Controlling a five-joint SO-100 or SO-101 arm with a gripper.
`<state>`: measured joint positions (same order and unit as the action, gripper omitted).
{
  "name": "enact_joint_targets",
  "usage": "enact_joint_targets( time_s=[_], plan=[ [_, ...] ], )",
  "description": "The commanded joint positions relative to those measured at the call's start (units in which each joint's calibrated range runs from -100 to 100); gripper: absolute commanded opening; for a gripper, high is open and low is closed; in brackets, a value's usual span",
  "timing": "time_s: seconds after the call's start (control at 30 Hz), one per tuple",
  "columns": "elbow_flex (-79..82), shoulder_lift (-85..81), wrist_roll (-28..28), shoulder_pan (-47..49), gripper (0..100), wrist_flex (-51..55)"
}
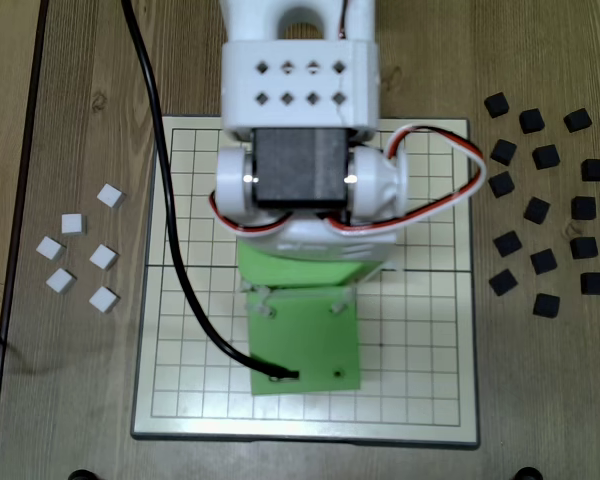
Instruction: Grasp a White stone and put it on the board on position (0,0).
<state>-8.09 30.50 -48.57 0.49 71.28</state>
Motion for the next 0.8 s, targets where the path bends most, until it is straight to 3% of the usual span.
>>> enact_joint_targets(
  time_s=[0.0, 0.77],
  plan=[
    [-0.12, -2.31, 0.29, -0.89, 6, -0.71],
    [2.0, -2.31, 0.83, -1.62, 6, -1.87]
  ],
)
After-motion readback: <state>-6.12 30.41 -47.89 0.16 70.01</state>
